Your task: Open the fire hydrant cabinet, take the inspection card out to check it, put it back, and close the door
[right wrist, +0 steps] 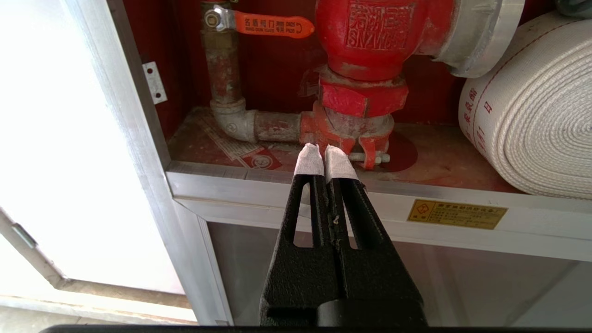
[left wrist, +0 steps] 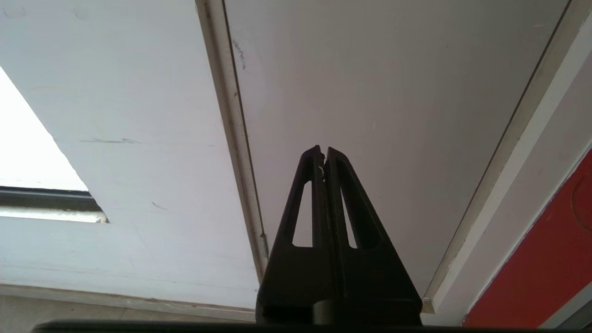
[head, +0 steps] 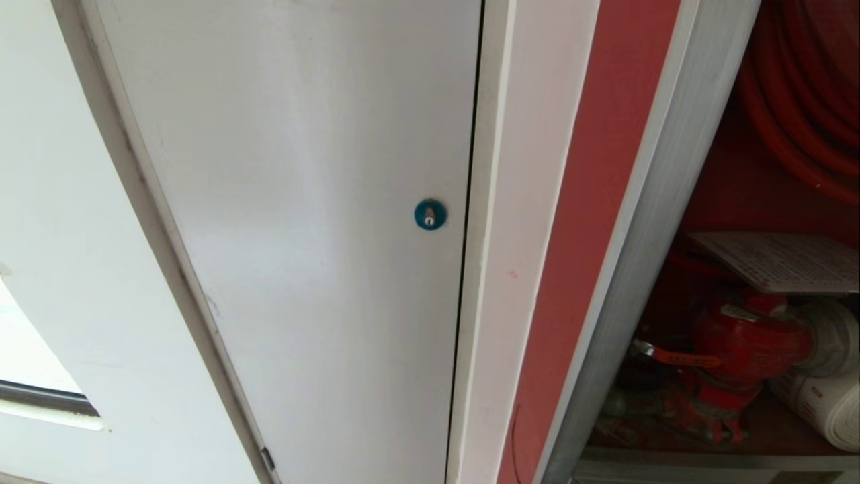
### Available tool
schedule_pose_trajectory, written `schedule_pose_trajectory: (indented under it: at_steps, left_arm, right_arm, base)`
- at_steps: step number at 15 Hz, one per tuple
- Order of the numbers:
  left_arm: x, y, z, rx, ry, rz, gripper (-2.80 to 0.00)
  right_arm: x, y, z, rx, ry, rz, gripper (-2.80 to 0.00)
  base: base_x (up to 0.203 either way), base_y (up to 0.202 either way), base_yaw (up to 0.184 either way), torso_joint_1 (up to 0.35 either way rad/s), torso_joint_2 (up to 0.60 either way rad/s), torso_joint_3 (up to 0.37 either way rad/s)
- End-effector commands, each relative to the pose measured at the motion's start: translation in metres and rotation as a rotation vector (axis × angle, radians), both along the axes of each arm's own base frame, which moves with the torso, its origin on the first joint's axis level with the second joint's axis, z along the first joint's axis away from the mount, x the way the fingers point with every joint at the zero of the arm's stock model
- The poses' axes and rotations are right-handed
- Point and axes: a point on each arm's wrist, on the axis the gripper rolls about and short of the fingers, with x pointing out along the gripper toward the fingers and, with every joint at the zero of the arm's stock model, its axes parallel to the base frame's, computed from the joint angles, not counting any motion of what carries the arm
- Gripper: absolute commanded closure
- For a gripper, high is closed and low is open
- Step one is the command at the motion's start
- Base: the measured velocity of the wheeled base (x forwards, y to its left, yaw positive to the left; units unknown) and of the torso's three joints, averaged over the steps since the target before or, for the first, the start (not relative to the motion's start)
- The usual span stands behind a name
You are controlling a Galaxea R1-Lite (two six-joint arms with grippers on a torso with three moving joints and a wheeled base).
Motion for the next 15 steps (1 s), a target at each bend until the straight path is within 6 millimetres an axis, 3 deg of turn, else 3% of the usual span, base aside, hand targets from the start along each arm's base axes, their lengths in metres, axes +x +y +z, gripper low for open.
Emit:
schedule_pose_trajectory:
  at_steps: [1, 11, 13, 15]
  left_arm:
    - [0.000, 0.000, -0.002, 0.000, 0.005, -0.001, 0.00]
    - [0.000, 0.000, -0.002, 0.000, 0.005, 0.000, 0.00]
    - [0.000, 0.000, -0.002, 0.000, 0.004, -0.002, 0.00]
    - [0.000, 0.000, -0.002, 0.000, 0.004, 0.000, 0.00]
  right_arm:
    - [0.000, 0.000, 0.000, -0.001, -0.002, 0.003, 0.00]
    - [0.000, 0.000, 0.000, 0.002, 0.000, -0.017, 0.00]
    - [-0.004, 0.000, 0.015, 0.003, -0.040, -0.025, 0.00]
    - [-0.008, 0.000, 0.044, 0.005, -0.077, -0.035, 0.00]
  base:
    - [0.000, 0.000, 0.000, 0.000, 0.00, 0.000]
    - [0.000, 0.000, 0.000, 0.000, 0.00, 0.000]
    - [0.000, 0.000, 0.000, 0.000, 0.00, 0.000]
    - [0.000, 0.000, 0.000, 0.000, 0.00, 0.000]
